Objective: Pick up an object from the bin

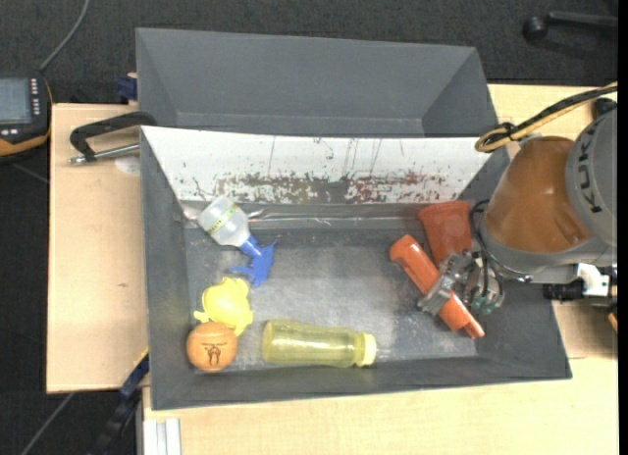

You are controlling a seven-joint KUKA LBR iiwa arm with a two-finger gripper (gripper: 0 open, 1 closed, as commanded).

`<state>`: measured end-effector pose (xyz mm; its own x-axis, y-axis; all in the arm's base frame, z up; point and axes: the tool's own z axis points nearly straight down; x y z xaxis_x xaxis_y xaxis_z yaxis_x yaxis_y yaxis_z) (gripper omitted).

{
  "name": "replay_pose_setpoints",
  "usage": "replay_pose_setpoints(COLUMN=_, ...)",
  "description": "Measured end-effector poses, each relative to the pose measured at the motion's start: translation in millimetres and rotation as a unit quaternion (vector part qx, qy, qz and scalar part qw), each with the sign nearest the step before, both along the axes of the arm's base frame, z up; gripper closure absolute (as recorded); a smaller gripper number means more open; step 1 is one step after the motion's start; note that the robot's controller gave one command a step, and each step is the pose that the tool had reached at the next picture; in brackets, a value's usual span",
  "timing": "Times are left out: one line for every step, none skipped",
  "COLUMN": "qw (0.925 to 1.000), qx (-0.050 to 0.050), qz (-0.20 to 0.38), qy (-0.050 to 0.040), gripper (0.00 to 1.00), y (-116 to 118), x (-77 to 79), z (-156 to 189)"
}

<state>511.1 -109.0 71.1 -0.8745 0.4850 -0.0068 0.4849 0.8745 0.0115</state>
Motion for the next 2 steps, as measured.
replay_pose_setpoints(qw=1.0, qx=0.0, qz=0.0, qy=0.0028, gripper=1.0, y=0, x=-2.1, z=8)
replay_pose_setpoints(qw=1.0, qx=-0.001, qz=0.0, qy=0.0002, gripper=1.0, y=-1, x=-1.0, z=27)
